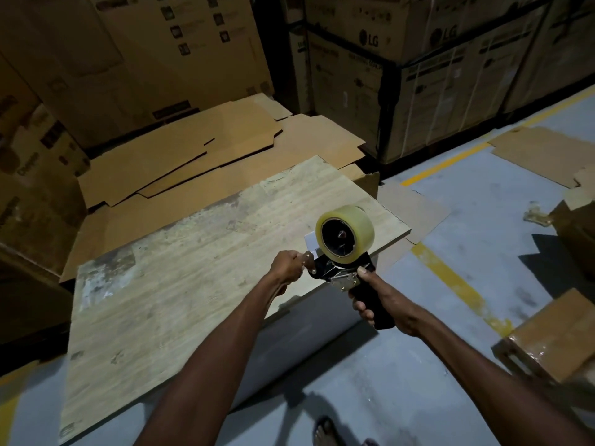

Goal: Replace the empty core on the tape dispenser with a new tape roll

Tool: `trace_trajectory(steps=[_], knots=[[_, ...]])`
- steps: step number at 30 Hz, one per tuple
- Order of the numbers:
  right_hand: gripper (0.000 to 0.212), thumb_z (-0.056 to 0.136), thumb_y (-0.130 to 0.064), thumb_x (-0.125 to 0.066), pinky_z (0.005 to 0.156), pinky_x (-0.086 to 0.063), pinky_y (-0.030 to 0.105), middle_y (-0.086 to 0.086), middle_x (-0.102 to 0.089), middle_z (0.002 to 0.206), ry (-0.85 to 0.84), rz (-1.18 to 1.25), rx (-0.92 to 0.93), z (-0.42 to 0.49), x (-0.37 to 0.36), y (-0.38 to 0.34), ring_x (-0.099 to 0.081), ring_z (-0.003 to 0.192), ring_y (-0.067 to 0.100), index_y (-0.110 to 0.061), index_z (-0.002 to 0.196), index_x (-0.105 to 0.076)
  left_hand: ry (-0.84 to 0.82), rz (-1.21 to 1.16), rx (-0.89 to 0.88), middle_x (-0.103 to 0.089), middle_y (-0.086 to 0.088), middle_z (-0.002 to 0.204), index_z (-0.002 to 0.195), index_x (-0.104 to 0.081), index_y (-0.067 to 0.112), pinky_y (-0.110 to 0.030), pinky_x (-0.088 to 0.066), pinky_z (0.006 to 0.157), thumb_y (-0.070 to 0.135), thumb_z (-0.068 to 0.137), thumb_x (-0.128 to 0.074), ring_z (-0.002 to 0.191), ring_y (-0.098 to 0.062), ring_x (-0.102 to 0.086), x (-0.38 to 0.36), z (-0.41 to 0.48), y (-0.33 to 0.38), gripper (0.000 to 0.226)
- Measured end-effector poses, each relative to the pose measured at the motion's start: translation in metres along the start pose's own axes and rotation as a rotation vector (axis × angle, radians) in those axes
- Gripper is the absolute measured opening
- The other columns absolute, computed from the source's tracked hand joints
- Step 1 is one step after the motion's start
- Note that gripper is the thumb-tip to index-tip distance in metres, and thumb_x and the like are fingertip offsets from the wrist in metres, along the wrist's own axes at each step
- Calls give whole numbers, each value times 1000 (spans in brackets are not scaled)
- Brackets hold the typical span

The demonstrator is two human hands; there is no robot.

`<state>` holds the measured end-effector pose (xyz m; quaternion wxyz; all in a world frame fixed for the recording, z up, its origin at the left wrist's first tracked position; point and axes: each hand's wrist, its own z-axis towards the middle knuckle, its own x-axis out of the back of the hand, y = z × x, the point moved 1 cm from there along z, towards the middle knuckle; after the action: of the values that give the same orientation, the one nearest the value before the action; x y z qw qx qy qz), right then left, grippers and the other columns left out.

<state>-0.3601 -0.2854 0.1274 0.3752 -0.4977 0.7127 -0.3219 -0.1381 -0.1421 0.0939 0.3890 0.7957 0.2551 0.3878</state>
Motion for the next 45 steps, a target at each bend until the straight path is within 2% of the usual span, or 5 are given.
trace_trajectory(steps=[9, 21, 27, 37, 45], knots=[[59, 104, -57, -39, 40, -33, 20, 3, -52, 58, 161, 34, -93, 21, 1, 55, -42, 44, 14, -9, 74, -55, 11, 231, -212, -72, -9, 91, 67, -50, 11, -17, -47, 62, -4, 101, -43, 96, -13, -69, -19, 44, -39, 37], [64, 91, -57, -46, 56, -43, 26, 12, -57, 74, 184, 74, -171, 77, 18, 114, -48, 57, 19, 1, 115, -61, -48, 549, -437, -75, -1, 89, 82, -67, 14, -41, -44, 88, 16, 105, -57, 86, -26, -68, -47, 93, -83, 25], [61, 88, -64, -45, 45, -31, 21, 10, -55, 64, 189, -12, -277, 97, 21, 136, -47, 48, 14, -6, 72, -56, -31, 703, -617, -67, -5, 82, 82, -61, 12, -44, -41, 89, 23, 106, -59, 80, -30, -59, -55, 108, -103, 27], [45, 111, -30, -34, 40, -35, 15, 2, -54, 56, 196, 28, -273, 116, 22, 149, -43, 37, 7, -4, 79, -51, 114, 537, -569, -50, 11, 89, 90, -50, 24, -34, -31, 90, 37, 95, -70, 88, -14, -45, -37, 119, -114, 25], [48, 110, -41, -36, 46, -40, 16, 3, -59, 61, 119, 19, -252, 108, 26, 141, -48, 46, 10, -4, 83, -51, -354, 939, -1096, -25, -7, 171, 162, -32, 9, -41, -10, 130, 32, 111, -27, 160, -20, -16, -11, 120, -151, 55]])
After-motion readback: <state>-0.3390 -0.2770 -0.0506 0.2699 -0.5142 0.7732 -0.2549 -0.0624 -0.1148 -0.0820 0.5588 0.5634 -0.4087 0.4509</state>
